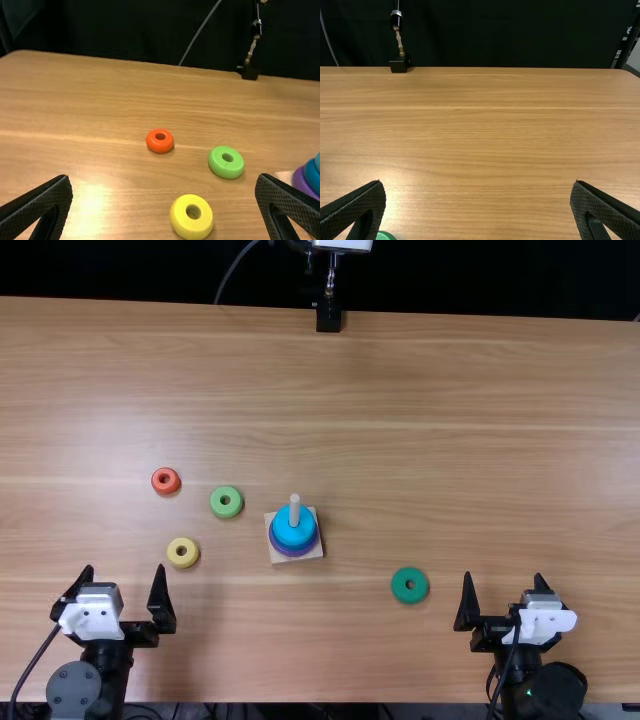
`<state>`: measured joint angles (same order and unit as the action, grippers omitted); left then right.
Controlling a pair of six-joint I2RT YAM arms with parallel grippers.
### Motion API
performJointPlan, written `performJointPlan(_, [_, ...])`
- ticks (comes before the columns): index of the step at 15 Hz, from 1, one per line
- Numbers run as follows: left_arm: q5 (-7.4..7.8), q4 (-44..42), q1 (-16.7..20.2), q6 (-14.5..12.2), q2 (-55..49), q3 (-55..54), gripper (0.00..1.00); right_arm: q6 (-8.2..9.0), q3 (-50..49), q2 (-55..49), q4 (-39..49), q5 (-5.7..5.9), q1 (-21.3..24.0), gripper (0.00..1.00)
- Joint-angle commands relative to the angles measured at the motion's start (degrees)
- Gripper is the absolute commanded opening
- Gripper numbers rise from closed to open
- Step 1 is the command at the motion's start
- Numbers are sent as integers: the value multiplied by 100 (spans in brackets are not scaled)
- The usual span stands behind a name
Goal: Build the Hanoi tower: stack the rings onto the peg from bottom to top in this color order: purple, dark blue, light blue, dark green, light green, yellow, orange.
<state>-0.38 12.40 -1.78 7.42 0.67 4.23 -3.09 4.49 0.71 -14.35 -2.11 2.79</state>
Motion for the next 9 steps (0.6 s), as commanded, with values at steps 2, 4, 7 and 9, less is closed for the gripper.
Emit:
performJointPlan(2, [154, 141, 55, -310, -67, -423, 100, -7, -361, -71, -385, -11, 73, 100])
performJointPlan(4, [154, 458, 64, -341, -67, -423, 100, -7, -361, -71, -385, -11, 73, 100])
performJointPlan(7, [144, 1185, 55, -341, -67, -423, 100, -7, -361, -71, -385, -11, 73, 100])
performJointPlan(9, [91, 1270, 55, -299, -67, -423, 100, -7, -361, -71, -385, -11, 73, 100])
